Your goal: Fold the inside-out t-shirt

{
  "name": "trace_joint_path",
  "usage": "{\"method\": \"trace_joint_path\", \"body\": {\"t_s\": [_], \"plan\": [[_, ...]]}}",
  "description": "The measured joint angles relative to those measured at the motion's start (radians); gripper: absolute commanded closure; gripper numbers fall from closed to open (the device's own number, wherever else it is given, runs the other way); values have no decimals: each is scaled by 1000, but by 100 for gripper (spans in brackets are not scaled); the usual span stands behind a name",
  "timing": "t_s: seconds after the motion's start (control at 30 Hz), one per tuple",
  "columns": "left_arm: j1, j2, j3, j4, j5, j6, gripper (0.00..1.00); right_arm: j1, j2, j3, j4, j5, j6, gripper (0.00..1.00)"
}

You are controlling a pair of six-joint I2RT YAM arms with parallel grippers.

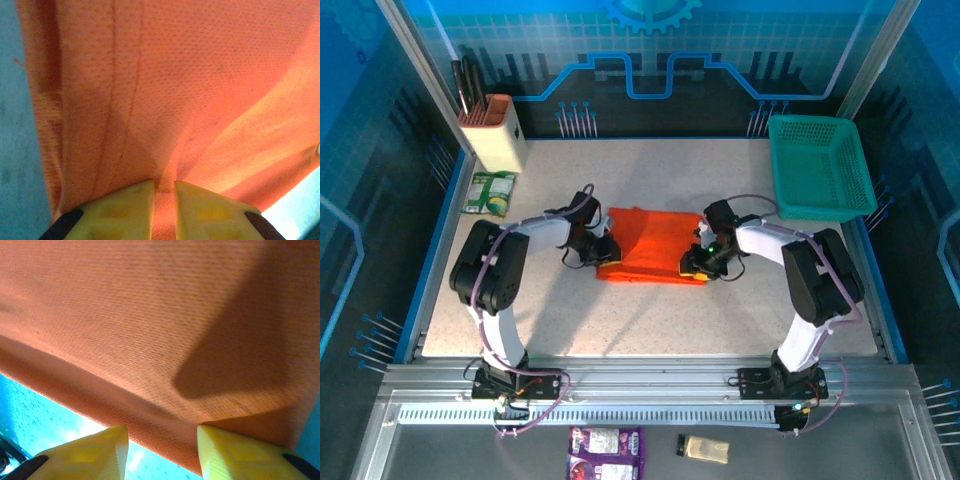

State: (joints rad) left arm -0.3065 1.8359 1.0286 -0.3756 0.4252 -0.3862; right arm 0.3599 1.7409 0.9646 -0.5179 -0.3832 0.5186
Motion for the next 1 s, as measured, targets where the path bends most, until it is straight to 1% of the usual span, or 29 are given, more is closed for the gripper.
{"method": "trace_joint_path", "body": {"t_s": [0.13,0.23,0.37,0.47,0.57,0.67,0.73,0.87,1.0], "plan": [[-2,-120,-135,3,10,-34,80,16,-90,-101,-11,0,2,58],[-12,-188,-176,-27,5,-57,81,37,-150,-140,-61,9,5,57],[-53,-247,-148,-66,-14,-87,82,39,-231,-140,-116,26,8,58],[-116,-238,-48,-99,-43,-113,82,22,-263,-107,-141,37,0,58],[-200,-190,93,-108,-73,-140,82,-25,-262,-65,-142,42,-23,57],[-274,-101,224,-106,-103,-179,82,-77,-247,-36,-140,42,-50,59],[-317,-32,289,-105,-131,-206,85,-105,-220,-21,-137,43,-74,60],[-381,98,398,-147,-207,-248,89,-141,-177,-16,-129,34,-114,61],[-416,189,488,-206,-292,-267,91,-172,-144,-15,-97,14,-146,62]]}}
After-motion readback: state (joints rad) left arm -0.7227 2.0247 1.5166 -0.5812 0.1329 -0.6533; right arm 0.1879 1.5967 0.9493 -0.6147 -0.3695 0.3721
